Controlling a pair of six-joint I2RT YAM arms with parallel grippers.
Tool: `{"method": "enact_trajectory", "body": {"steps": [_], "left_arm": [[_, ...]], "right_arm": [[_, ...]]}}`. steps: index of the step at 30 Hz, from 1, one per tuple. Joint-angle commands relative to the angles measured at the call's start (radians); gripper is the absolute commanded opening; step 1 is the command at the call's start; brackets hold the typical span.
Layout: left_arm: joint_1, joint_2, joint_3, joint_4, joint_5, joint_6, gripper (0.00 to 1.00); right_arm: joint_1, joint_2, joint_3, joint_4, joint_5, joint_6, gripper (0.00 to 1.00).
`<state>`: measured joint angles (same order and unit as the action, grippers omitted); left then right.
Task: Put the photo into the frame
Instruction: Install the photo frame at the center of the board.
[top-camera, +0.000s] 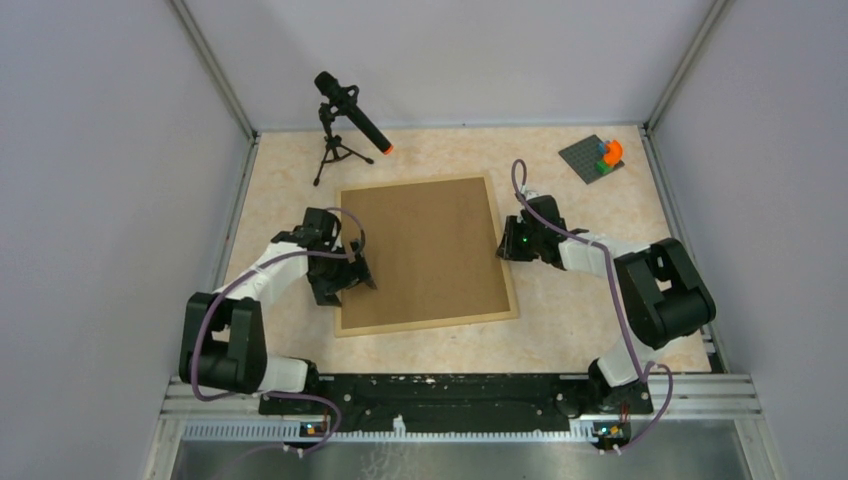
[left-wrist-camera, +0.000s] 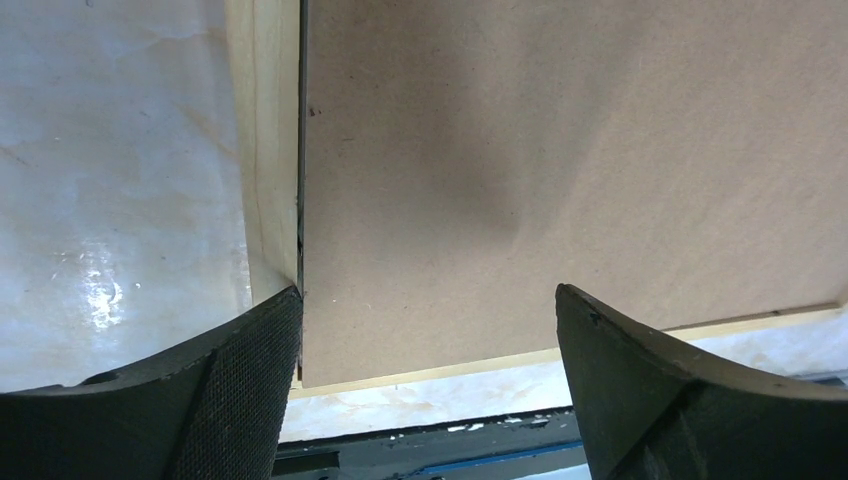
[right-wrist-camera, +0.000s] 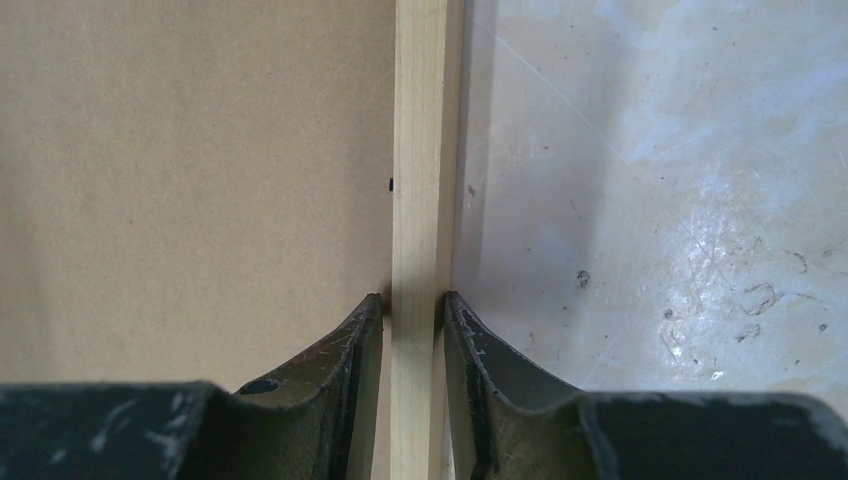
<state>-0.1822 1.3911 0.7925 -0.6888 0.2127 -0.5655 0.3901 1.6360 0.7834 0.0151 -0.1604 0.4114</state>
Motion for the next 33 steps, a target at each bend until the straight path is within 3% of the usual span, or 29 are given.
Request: {"method": "enact_trajectory", "body": {"steps": [1,6,16,20,25,28,33], "left_arm": [[-0.084,0.057,0.007,0.154,0.067,-0.067,0.97],[-0.175,0.123,0.05,0.075,-0.152,-0.094,0.99],[-0.374,0.328,0.146,-0.054,-0.455,-0.19,0.99],[-0.391,0.266,0.134,-0.016,-0.466,-0.174,0.97],[-0.389,0.063,0.149,0.003,-0.43,-0.116,0.99],[-0.292,-0.078,0.167,0.013,-0.336,-0.071,0.99],[0.047,-0.319,0.095,0.154,-0.072,-0.003,0.99]], "right_arm": [[0.052,0.058,0.0,-0.06,-0.104,0.012,0.27],[0.055,0.062,0.004,-0.065,-0.105,0.012,0.27],[0.054,0.055,0.022,-0.074,-0.115,0.02,0.27],[0.055,0.029,0.032,-0.096,-0.107,0.017,0.27],[0.047,0.018,0.035,-0.116,-0.113,0.01,0.27],[0.035,-0.01,0.051,-0.138,-0.135,0.007,0.32],[0.018,-0.048,0.102,-0.186,-0.144,-0.017,0.44]]}}
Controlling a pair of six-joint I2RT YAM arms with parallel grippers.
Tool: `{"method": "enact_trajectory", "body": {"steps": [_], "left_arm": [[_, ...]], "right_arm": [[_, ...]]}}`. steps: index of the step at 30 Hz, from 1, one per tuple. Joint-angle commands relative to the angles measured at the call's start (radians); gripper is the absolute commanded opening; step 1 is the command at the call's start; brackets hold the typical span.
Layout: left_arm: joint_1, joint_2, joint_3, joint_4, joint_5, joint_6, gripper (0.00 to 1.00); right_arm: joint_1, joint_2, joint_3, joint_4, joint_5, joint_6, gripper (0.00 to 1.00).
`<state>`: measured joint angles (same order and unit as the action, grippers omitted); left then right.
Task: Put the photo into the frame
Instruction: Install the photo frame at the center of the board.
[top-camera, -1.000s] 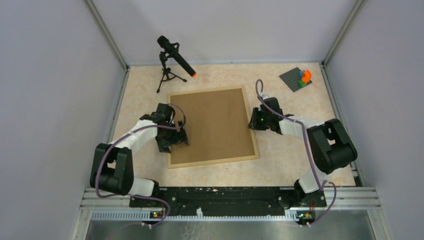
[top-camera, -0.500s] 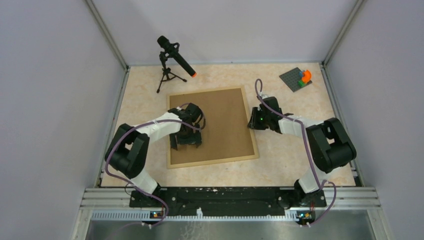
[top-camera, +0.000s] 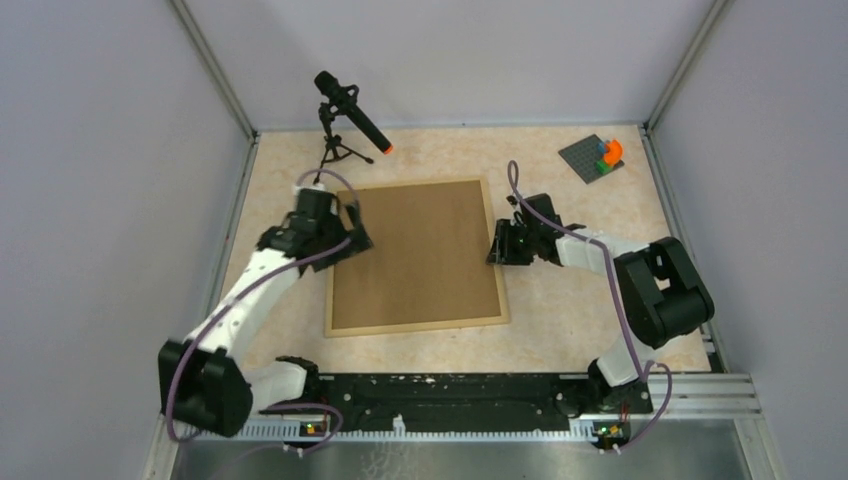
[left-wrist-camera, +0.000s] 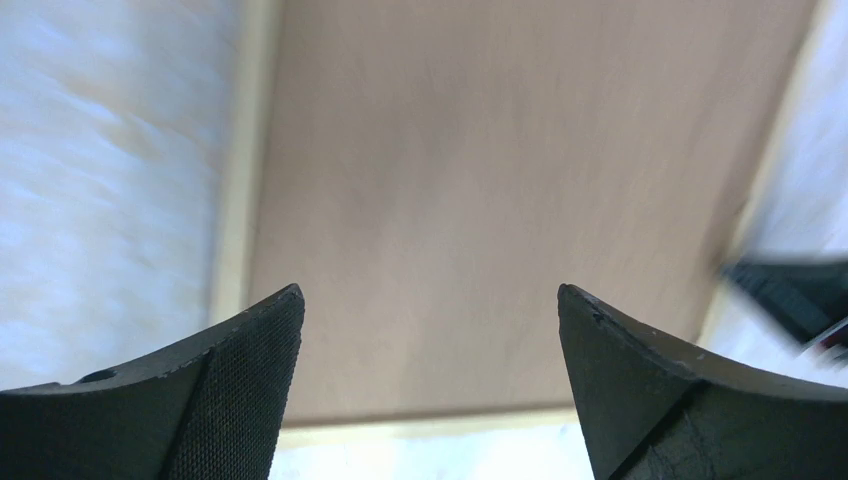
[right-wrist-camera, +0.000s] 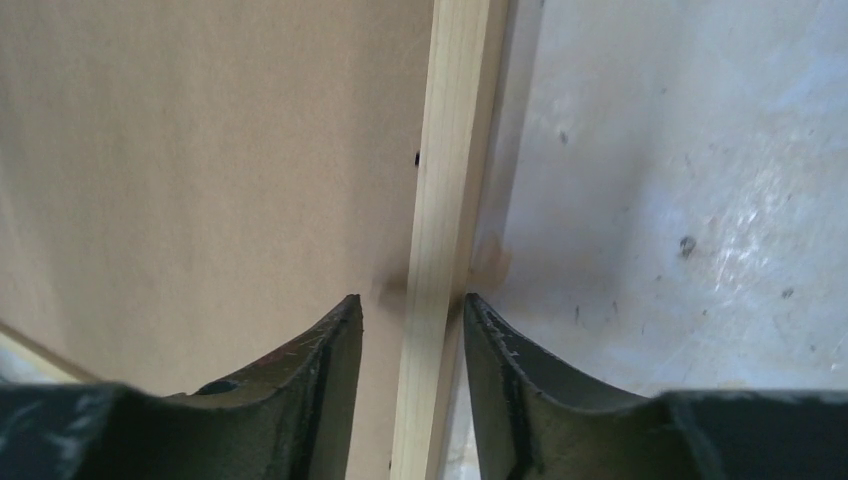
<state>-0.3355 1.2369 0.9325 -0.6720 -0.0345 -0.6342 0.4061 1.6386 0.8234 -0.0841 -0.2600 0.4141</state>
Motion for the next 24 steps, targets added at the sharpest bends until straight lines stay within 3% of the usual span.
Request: {"method": "enact_trajectory", "body": {"steps": [1,5,10,12,15,17,20,24], "left_arm": [[0.253,-0.182,-0.055,0.145,0.177,0.071,0.99],[0.327,-0.12,-0.055,0.153,0.148,0.106,0.99],[0.424,0.052,-0.106,0.217,0.358,0.115,0.97],[0.423,0.106,-0.125,0.254,0.4,0.115,0.9],[0.351,0.104,-0.129,0.289,0.372,0.147,0.8],[0.249,0.07,-0.125,0.324,0.351,0.142,0.78],[0.103,0.052,-0.12,0.395,0.34,0.097,0.76],[-0.031,0.162,-0.152,0.593,0.497,-0.016,0.56]], "right_arm": [[0.002,-0.048,0.072,-0.095,-0.042,-0.027,0.45],[0.002,-0.042,0.082,-0.109,-0.019,-0.038,0.48],[0.002,-0.035,0.096,-0.122,0.014,-0.037,0.53],[-0.005,-0.035,0.101,-0.125,-0.002,-0.018,0.54],[-0.069,-0.052,0.079,-0.09,-0.142,0.027,0.51],[-0.107,-0.08,0.056,-0.079,-0.198,0.041,0.43],[-0.115,-0.12,0.056,-0.128,-0.244,-0.008,0.41],[-0.115,-0.161,0.035,-0.194,-0.281,-0.024,0.28]]}}
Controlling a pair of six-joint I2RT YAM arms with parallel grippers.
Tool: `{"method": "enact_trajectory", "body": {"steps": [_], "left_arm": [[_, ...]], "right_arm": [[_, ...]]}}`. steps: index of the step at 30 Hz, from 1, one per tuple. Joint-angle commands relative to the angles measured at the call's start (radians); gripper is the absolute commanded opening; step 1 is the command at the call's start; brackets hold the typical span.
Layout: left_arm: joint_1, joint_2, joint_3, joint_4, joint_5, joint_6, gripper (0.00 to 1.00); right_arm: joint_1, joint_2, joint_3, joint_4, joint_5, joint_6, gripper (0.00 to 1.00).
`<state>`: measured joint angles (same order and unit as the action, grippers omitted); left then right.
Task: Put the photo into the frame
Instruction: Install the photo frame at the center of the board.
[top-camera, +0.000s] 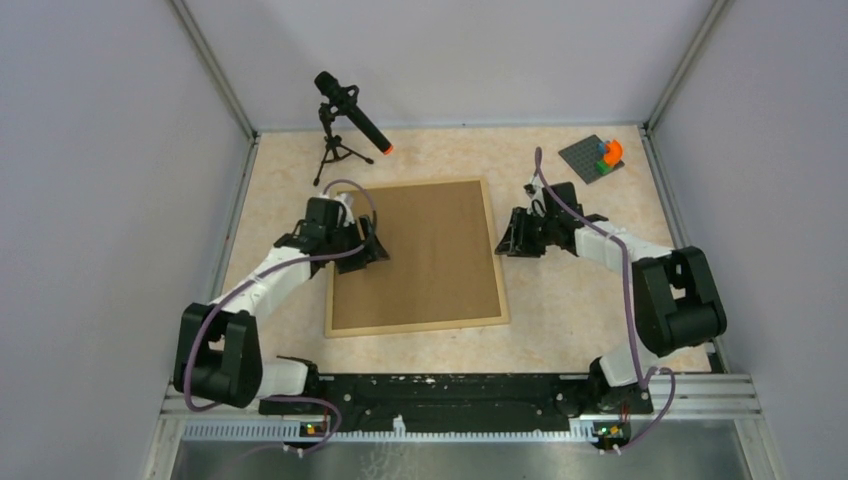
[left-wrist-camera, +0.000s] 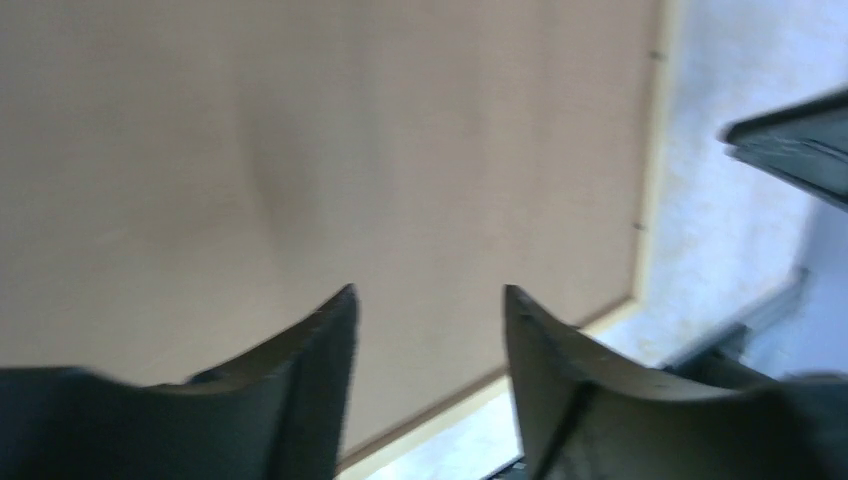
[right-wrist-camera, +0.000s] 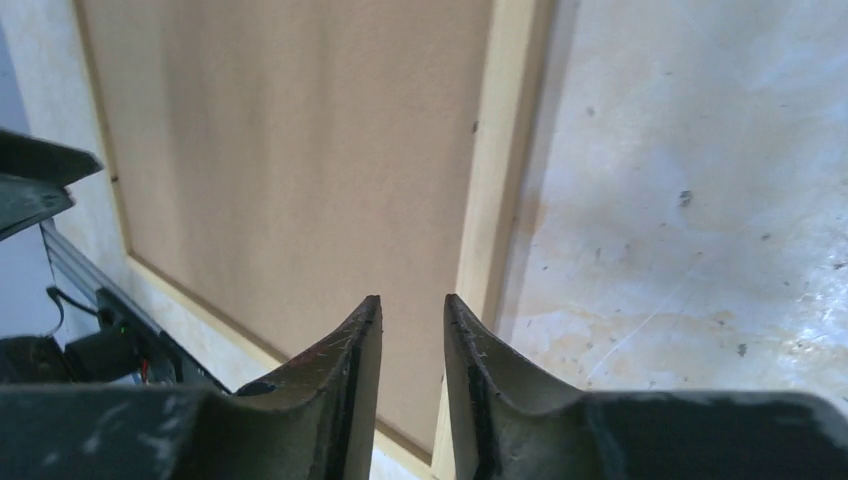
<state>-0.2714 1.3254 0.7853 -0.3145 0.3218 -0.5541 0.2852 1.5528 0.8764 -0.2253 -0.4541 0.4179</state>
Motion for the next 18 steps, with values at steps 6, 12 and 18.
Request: {"method": "enact_trajectory", "body": {"steps": [6,12,18], "left_arm": [[-0.256,0.357,0.033,0.6,0.357,-0.241,0.37],[-0.307,0.526,0.067,0.729,0.412,-0.319,0.22],[-0.307,0.566,0.056,0.548,0.317,-0.284,0.13]], "right_arm": [[0.006,-0.114,-0.032,-0.212,-0.108,-0.085,0.27],[0.007,-0.118,-0.04,-0.293,0.01,-0.141,0.37],[0.022,-0.031,-0.07,-0.238,-0.018,-0.151,0.23]]}}
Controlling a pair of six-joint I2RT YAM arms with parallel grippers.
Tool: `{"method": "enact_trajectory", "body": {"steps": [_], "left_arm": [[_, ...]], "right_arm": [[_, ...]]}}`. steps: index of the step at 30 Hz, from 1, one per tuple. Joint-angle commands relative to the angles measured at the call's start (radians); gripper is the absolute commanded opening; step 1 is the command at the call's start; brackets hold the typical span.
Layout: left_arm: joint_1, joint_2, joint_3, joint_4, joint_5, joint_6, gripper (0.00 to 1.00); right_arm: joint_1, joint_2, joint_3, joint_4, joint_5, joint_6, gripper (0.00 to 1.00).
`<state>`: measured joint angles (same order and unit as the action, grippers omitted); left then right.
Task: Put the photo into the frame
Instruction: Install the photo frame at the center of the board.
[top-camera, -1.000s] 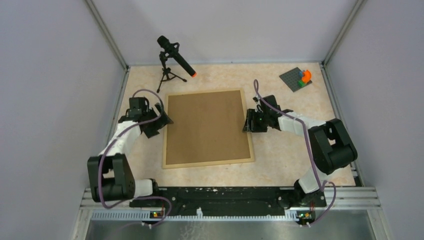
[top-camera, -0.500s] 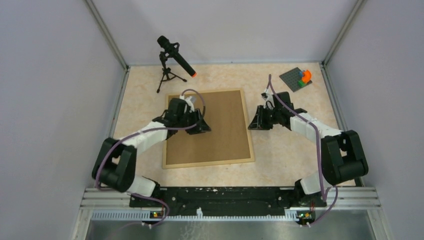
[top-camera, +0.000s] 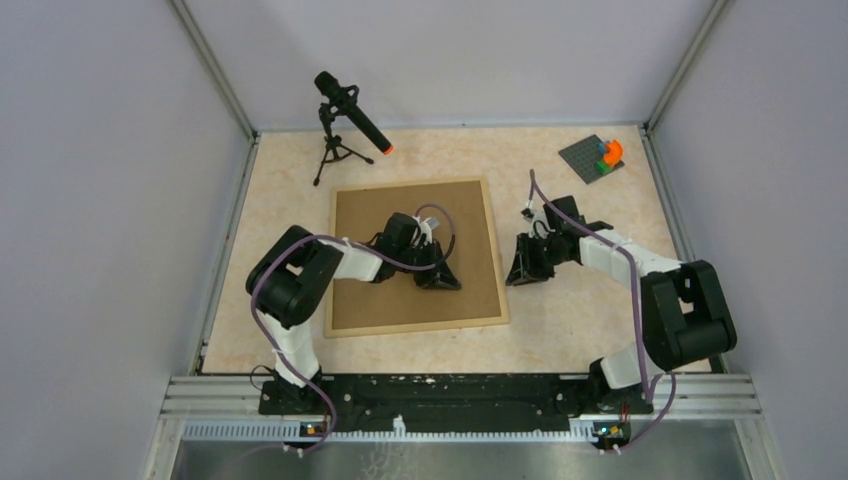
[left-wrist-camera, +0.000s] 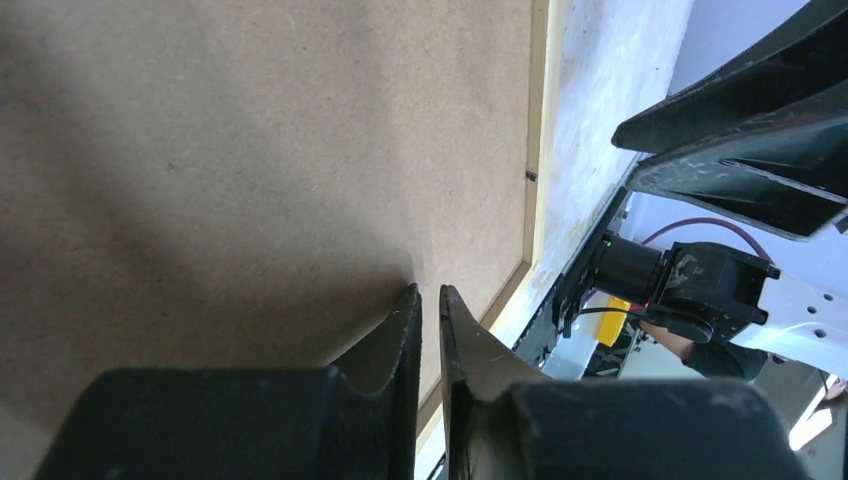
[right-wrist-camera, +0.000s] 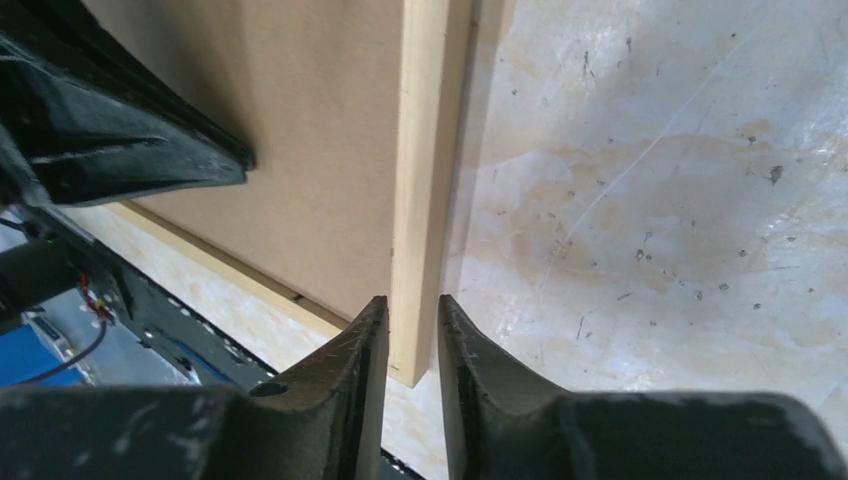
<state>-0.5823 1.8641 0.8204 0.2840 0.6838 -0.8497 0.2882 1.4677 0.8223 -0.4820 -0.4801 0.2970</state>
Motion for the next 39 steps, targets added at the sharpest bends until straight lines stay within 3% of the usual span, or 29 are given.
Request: {"method": "enact_trajectory", "body": {"steps": [1,5,17,24,39], "left_arm": [[0.006,0.034,0.013,-0.064,-0.054,0.013,0.1],[0.019,0.067,-0.026,-0.081,-0.062,0.006,0.04],[0.041,0.119,-0.104,-0.068,-0.081,-0.002,0.03],[0.043,0.121,-0.101,-0.078,-0.092,0.011,0.02],[0.043,0.118,-0.083,-0.098,-0.098,0.023,0.02]], "right_arm": [[0.031,0.065,-0.013,0.028,0.015,-0.032,0.23],[0.061,0.128,0.016,0.05,0.028,-0.015,0.24],[0.076,0.184,0.061,0.002,0.103,-0.025,0.23],[0.027,0.173,0.071,-0.01,-0.005,-0.02,0.24],[0.052,0.209,0.086,0.005,0.007,-0.016,0.23]]}}
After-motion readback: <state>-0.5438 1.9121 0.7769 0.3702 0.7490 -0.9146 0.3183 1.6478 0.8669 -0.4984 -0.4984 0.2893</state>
